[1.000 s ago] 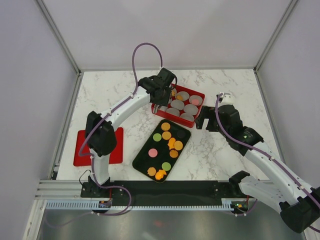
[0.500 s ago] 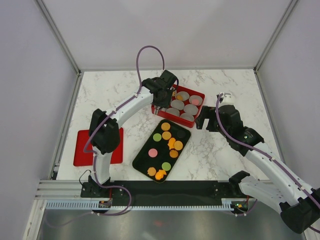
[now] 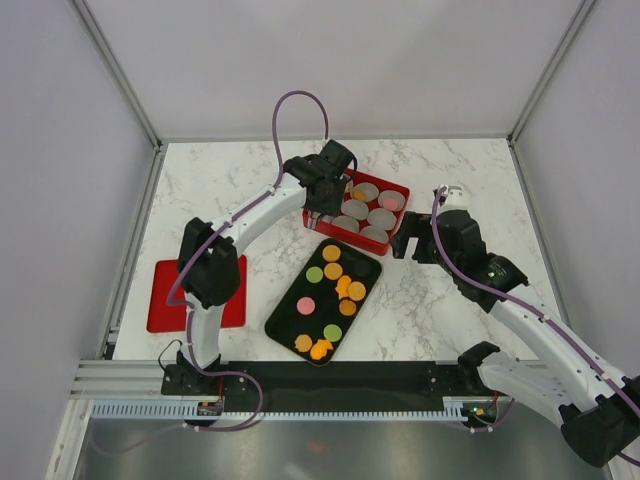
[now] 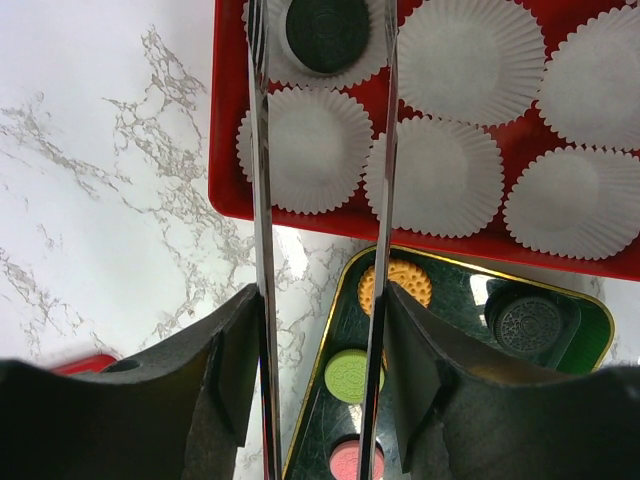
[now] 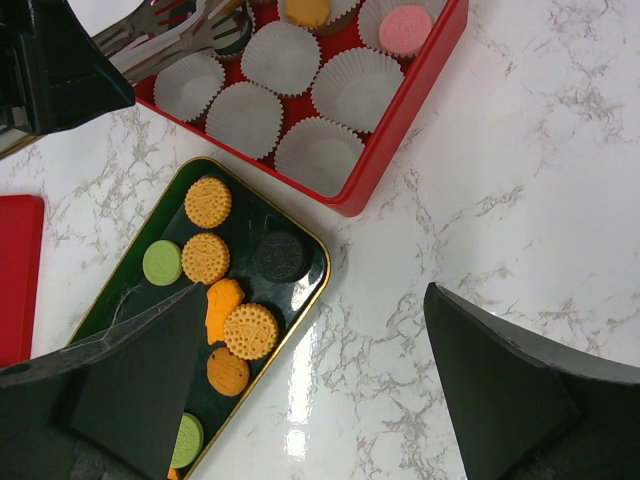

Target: Pack the cookies

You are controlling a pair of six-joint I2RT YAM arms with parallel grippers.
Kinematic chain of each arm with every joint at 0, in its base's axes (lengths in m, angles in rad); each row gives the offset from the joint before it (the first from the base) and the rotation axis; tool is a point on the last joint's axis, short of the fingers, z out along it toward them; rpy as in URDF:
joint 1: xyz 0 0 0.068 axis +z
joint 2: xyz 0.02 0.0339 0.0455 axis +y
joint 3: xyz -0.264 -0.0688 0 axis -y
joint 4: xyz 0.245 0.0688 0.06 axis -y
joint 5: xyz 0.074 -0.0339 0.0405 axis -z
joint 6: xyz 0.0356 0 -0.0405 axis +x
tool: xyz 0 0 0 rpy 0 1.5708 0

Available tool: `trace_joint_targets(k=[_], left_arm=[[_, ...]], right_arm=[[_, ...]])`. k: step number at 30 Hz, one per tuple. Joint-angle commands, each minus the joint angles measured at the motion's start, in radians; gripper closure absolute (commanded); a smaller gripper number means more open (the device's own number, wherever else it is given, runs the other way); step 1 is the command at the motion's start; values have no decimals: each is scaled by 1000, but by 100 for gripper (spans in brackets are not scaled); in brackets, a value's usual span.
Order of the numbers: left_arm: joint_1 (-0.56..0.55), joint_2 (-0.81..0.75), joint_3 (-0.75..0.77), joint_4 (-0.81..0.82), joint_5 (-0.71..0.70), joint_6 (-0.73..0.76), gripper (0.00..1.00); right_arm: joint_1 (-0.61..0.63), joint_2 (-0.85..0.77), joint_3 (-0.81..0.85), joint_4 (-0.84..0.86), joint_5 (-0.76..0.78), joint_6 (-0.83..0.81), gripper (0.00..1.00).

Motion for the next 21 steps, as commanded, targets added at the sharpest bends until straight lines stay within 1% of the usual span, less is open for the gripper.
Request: trace_joint_targets(k=[1,6,9,13,14,15,16,17,18,20,21], left_arm=[[0,-74,16,12,-13,40,44],[-43,-158,-5,6,-24,54,45],[-75,-244,-42,-6,-30,48,46],[-126,-393,-200,-5,-30,16,47],[-150,-453,-232,-5,-30,11,47],[-162,-488,-301,-5,-32,8,47],[-175,-519,-336,-8,-33,-3,47],[-195,-583,-372,-9,-29,-14,47],[-204,-614,-437,-12,-21,-23,47],[-228,-672,-500,-21,2,-58,47],[-235,-723,-560,-29,14,-69,47]], right_arm=[[-3,-13,19,10,-6,-6,2],[-1,-7,28,12,-6,-6,2],[-1,5,34,10,-6,-8,2],[-1,10,37,12,-4,-8,2],[-1,11,37,12,-6,-6,2],[-3,13,37,12,-7,-5,2],[-1,11,37,12,-7,-5,2],[-1,11,36,12,-9,-5,2],[-1,11,37,12,-7,-5,2],[-1,13,37,12,-12,-3,2],[-1,13,37,12,-12,-3,2]])
